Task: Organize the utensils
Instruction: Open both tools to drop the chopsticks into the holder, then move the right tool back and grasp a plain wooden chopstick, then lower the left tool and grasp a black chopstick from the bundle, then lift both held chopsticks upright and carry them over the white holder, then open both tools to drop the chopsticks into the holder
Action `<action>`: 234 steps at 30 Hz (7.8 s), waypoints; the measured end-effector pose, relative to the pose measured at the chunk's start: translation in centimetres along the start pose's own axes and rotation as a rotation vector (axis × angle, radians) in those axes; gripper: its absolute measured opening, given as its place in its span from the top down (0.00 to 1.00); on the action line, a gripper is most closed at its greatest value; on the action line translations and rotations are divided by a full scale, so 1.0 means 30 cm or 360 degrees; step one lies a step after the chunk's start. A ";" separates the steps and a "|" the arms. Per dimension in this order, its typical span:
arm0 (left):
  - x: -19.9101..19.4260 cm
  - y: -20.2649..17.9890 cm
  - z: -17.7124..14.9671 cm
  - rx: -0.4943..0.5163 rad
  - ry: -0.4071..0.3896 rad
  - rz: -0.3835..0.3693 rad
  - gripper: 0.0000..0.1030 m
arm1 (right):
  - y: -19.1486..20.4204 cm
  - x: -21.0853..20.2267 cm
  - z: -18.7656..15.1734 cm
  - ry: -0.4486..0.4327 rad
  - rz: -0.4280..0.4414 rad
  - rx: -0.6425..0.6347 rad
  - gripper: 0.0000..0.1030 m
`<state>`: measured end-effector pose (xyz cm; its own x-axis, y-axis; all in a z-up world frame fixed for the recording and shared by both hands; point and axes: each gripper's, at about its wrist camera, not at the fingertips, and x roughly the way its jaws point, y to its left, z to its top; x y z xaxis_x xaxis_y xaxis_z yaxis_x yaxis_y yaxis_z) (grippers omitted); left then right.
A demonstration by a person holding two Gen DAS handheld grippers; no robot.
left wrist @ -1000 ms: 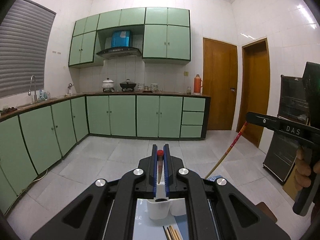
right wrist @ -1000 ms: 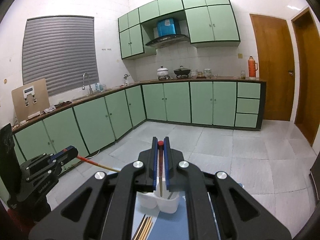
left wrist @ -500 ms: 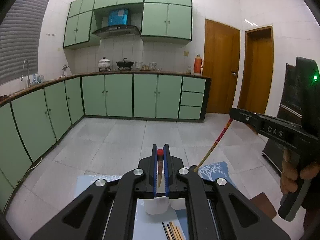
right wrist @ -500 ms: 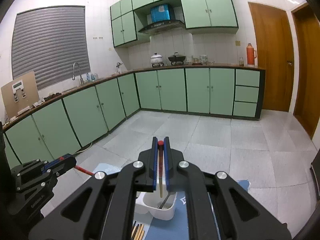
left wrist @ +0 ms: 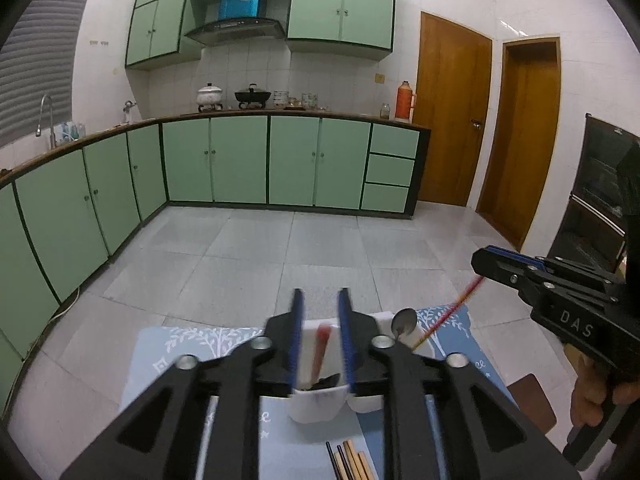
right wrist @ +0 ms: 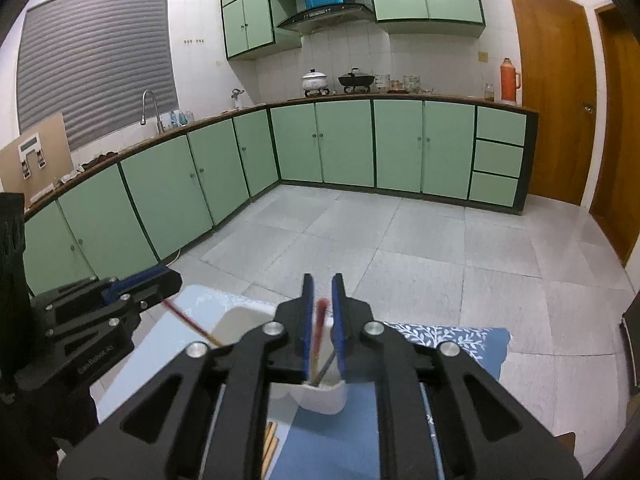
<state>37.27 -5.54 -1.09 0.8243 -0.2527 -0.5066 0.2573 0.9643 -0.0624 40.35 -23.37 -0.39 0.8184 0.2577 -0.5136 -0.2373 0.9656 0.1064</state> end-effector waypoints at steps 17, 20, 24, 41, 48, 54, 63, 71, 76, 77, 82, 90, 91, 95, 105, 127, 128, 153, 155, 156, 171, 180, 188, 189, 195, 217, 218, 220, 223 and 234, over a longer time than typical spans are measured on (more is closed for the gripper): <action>-0.367 0.016 -0.179 -0.0064 -0.0228 0.0040 0.17 | -0.031 -0.412 -0.269 -0.0296 -0.0101 0.0151 0.13; -0.413 0.004 -0.274 -0.0058 -0.0210 0.0061 0.13 | -0.006 -0.455 -0.376 -0.0266 -0.0130 0.0159 0.10; -0.441 -0.012 -0.403 -0.0034 -0.0150 0.0076 0.11 | 0.036 -0.473 -0.504 -0.0188 -0.0158 0.0156 0.09; -0.424 0.019 -0.770 -0.0047 0.0249 0.0176 0.11 | 0.212 -0.411 -0.940 0.0270 -0.0090 0.0131 0.09; -0.433 0.029 -0.834 -0.0033 0.0315 0.0210 0.11 | 0.259 -0.394 -1.017 0.0345 -0.0086 0.0107 0.20; -0.434 0.049 -0.859 -0.0056 0.0348 0.0225 0.11 | 0.301 -0.388 -1.046 0.0361 -0.0091 0.0071 0.29; -0.428 0.043 -0.879 -0.0047 0.0378 0.0221 0.11 | 0.335 -0.362 -1.060 0.0358 -0.0141 -0.0004 0.49; -0.409 0.030 -0.891 -0.0035 0.0418 0.0211 0.11 | 0.359 -0.352 -1.061 0.0332 -0.0155 -0.0070 0.76; -0.397 0.011 -0.899 -0.0028 0.0448 0.0186 0.11 | 0.339 -0.351 -1.057 0.0337 -0.0154 -0.0051 0.96; -0.393 0.008 -0.899 -0.0028 0.0456 0.0182 0.12 | 0.332 -0.353 -1.055 0.0340 -0.0151 -0.0042 0.96; -0.365 -0.027 -0.914 -0.0003 0.0521 0.0152 0.12 | 0.292 -0.363 -1.048 0.0347 -0.0166 0.0009 0.96; -0.327 -0.096 -0.934 0.0028 0.0589 0.0114 0.13 | 0.230 -0.392 -1.032 0.0315 -0.0171 0.0063 0.96; -0.320 -0.105 -0.936 0.0033 0.0600 0.0119 0.13 | 0.225 -0.394 -1.031 0.0313 -0.0169 0.0068 0.96; -0.307 -0.129 -0.943 0.0068 0.0610 0.0163 0.13 | 0.214 -0.401 -1.025 0.0299 -0.0155 0.0084 0.96; -0.295 -0.161 -0.928 0.0064 0.0623 0.0145 0.18 | 0.199 -0.417 -1.027 0.0283 -0.0143 0.0116 0.96; -0.300 -0.213 -0.915 0.0019 0.0502 0.0077 0.92 | 0.174 -0.434 -1.015 0.0262 -0.0157 0.0139 0.96; -0.307 -0.206 -0.911 0.0011 0.0499 0.0083 0.92 | 0.174 -0.437 -1.012 0.0257 -0.0159 0.0137 0.96; -0.551 -0.169 -0.430 0.0063 -0.0042 -0.0005 0.92 | 0.127 -0.650 -0.506 -0.0073 -0.0028 0.0073 0.96; -0.550 -0.167 -0.410 0.0054 -0.0052 -0.0021 0.93 | 0.127 -0.651 -0.460 -0.0071 0.0005 0.0064 0.96; -0.549 -0.164 -0.394 0.0050 -0.0059 -0.0032 0.93 | 0.127 -0.647 -0.430 -0.0060 0.0024 0.0050 0.96; -0.553 -0.134 -0.303 0.0031 -0.0089 -0.0117 0.94 | 0.138 -0.598 -0.269 -0.0038 0.0115 0.0002 0.96; -0.569 -0.121 -0.227 0.0048 -0.0171 -0.0135 0.94 | 0.127 -0.576 -0.154 -0.0101 0.0140 -0.0024 0.96; -0.572 -0.132 -0.047 0.0091 -0.0368 -0.0124 0.94 | 0.113 -0.541 0.024 -0.0223 0.0138 -0.0042 0.96; -0.569 -0.133 -0.010 0.0094 -0.0409 -0.0120 0.94 | 0.107 -0.532 0.046 -0.0237 0.0135 -0.0041 0.96; -0.509 -0.139 0.125 0.0108 -0.0545 -0.0079 0.94 | 0.078 -0.450 0.176 -0.0315 0.0080 -0.0040 0.96; -0.053 -0.045 0.088 0.0057 -0.0323 -0.0008 0.94 | 0.003 -0.019 0.111 -0.0158 0.0034 0.0004 0.96; -0.037 -0.041 0.077 0.0055 -0.0294 -0.0008 0.94 | 0.003 -0.010 0.099 -0.0137 0.0042 0.0008 0.96; -0.016 -0.035 0.062 0.0043 -0.0249 -0.0009 0.94 | 0.006 0.003 0.078 -0.0103 0.0059 0.0023 0.96; -0.001 -0.020 0.043 0.0019 -0.0206 -0.0002 0.89 | 0.006 0.005 0.056 -0.0077 0.0070 0.0047 0.92; -0.152 -0.004 0.030 0.0009 -0.0283 0.0025 0.47 | -0.048 -0.166 0.002 -0.0216 -0.0017 0.0145 0.52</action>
<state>33.94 -4.57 2.00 0.9043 -0.2479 -0.3474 0.2460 0.9680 -0.0504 36.64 -26.06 2.07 0.8851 0.2440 -0.3963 -0.1851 0.9658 0.1814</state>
